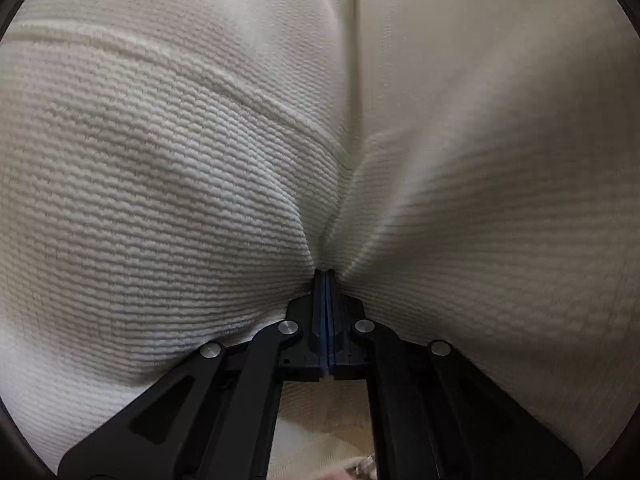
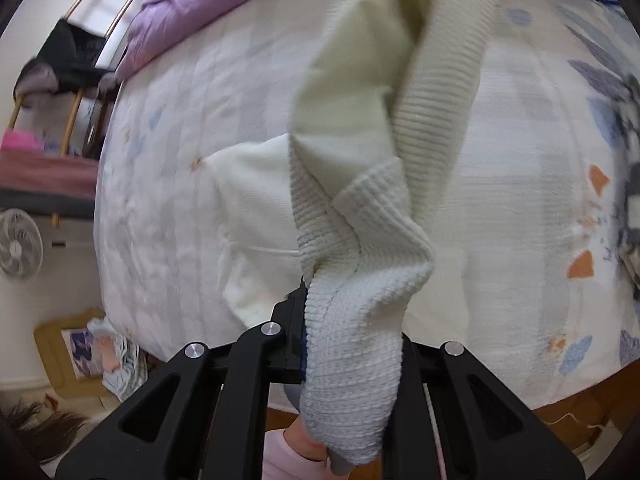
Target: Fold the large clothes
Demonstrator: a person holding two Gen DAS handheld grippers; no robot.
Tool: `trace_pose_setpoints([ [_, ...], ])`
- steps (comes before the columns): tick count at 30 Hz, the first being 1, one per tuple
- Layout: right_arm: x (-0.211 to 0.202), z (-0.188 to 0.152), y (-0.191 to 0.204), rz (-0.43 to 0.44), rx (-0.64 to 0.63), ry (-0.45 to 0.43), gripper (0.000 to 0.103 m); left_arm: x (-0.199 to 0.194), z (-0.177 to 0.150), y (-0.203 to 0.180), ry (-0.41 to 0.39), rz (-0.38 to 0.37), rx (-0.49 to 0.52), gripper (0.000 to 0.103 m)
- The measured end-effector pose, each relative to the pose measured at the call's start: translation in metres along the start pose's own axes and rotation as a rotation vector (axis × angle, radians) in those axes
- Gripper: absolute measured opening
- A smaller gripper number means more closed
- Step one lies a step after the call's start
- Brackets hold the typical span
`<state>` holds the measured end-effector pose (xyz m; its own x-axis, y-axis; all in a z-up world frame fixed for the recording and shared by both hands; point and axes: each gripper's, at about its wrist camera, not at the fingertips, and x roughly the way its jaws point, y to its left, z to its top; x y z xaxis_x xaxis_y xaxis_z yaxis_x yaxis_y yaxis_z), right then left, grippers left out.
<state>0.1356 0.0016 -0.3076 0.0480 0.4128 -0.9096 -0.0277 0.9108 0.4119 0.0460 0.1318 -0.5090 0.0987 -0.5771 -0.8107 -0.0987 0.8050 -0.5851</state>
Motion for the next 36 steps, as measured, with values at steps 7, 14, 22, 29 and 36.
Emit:
trace_pose_setpoints([
  [7, 0.050, 0.019, 0.058, 0.018, -0.008, 0.051, 0.011, -0.119, -0.010, 0.063, -0.047, 0.208, -0.002, 0.003],
  [14, 0.118, 0.011, 0.081, 0.001, 0.035, 0.141, 0.011, -0.211, -0.005, 0.136, -0.144, 0.402, -0.035, 0.003],
  [22, 0.178, 0.008, 0.076, 0.032, 0.176, 0.123, 0.028, -0.236, -0.020, 0.190, -0.135, 0.529, -0.149, 0.004],
  [29, 0.208, -0.021, 0.102, 0.483, 0.197, 0.344, 0.064, -0.272, -0.050, 0.235, -0.136, 0.648, -0.274, 0.004],
  [36, 0.136, -0.031, 0.056, 0.286, 0.127, 0.119, 0.064, -0.285, -0.034, 0.207, -0.188, 0.582, -0.230, 0.004],
])
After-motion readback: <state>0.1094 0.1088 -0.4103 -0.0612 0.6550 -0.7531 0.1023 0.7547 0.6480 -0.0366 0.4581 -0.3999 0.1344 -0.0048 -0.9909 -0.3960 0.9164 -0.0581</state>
